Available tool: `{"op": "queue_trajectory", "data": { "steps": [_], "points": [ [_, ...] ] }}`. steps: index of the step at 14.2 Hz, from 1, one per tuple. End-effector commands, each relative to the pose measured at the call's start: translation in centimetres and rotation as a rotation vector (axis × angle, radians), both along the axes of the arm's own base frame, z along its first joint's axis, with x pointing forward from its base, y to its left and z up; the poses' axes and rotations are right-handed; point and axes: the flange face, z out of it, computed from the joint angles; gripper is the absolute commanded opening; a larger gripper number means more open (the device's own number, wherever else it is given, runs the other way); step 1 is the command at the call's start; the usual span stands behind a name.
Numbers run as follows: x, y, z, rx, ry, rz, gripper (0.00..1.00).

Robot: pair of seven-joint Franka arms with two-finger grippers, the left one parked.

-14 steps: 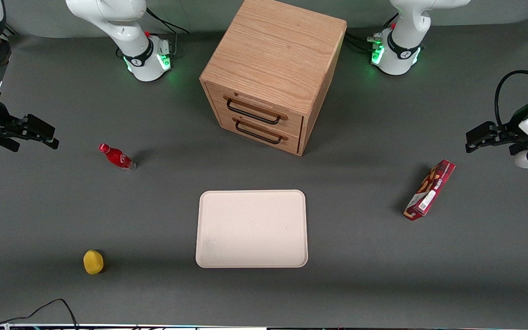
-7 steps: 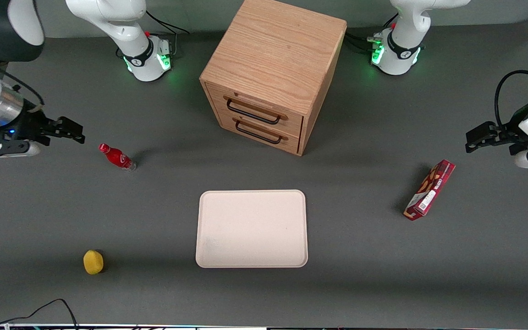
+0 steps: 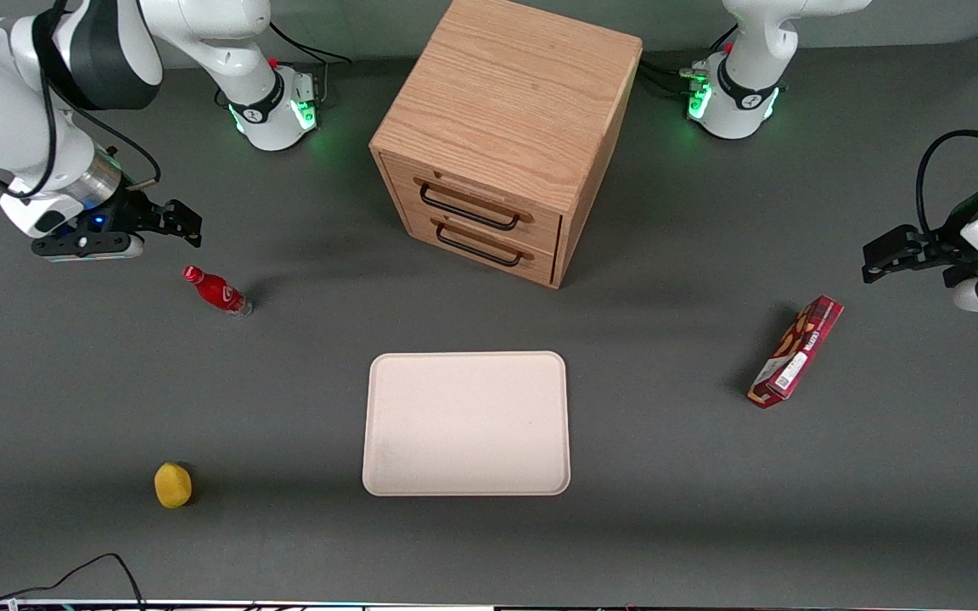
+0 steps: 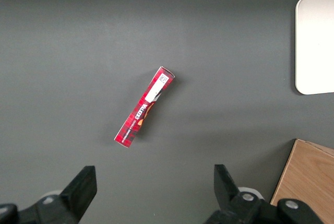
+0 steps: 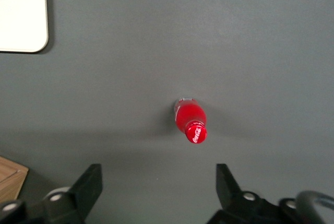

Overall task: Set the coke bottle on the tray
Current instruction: 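Move the open right gripper over the red Coca-Cola bottle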

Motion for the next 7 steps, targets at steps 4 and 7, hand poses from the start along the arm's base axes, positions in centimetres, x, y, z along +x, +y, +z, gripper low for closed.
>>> {"op": "queue_trajectory", "data": {
  "steps": [4,7],
  "points": [
    [-3.0,-0.5,-4.1,-0.012,-0.049,0.016,0.79],
    [-3.2,-0.8,-5.1,-0.011,-0.056,0.014,0.76]
  ]
}}
